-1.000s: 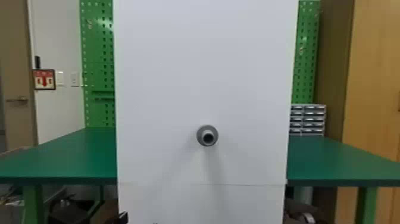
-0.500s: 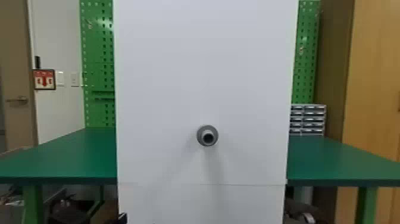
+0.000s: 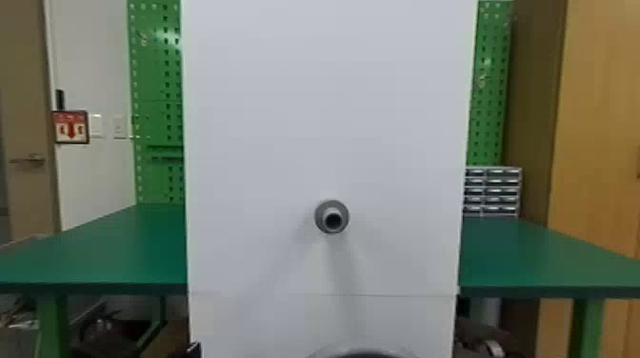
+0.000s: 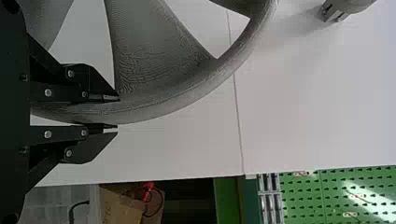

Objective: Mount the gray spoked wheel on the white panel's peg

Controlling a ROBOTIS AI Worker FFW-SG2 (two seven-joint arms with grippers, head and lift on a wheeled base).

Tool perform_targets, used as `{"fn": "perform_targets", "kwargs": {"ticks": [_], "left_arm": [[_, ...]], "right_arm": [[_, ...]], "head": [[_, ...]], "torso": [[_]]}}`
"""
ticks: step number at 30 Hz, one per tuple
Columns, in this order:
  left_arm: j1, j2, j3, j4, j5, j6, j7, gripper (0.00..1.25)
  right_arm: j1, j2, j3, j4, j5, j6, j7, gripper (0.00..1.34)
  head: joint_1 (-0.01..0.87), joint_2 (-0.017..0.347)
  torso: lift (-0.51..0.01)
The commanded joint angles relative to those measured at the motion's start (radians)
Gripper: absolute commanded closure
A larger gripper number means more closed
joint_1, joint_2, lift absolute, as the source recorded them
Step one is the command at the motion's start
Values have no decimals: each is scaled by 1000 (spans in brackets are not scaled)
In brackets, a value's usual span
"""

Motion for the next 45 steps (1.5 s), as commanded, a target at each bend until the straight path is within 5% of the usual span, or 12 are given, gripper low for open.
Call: {"fn": "perform_targets", "kwargs": {"ticks": [1,14,27,45], "left_arm": [[1,0,2,0,3,0,0,475],[2,0,2,0,5,0,-1,476],[5,0,4,0,5,0,0,476],[7,0,4,0,3,0,-1,476]], "right_arm": [[-23,2,-16,-40,11,37,12,1070],[-141,-3,13,-187,37,305,16,1081],[-236,-11,122,-301,-16,480,-176,1088],[-300,-41,196,-437,-40,588,-265,1088]], "head": [[123,-8],[123,-8],[123,-8],[123,-8]], "torso": [[-405],[-405],[-405],[-405]]}}
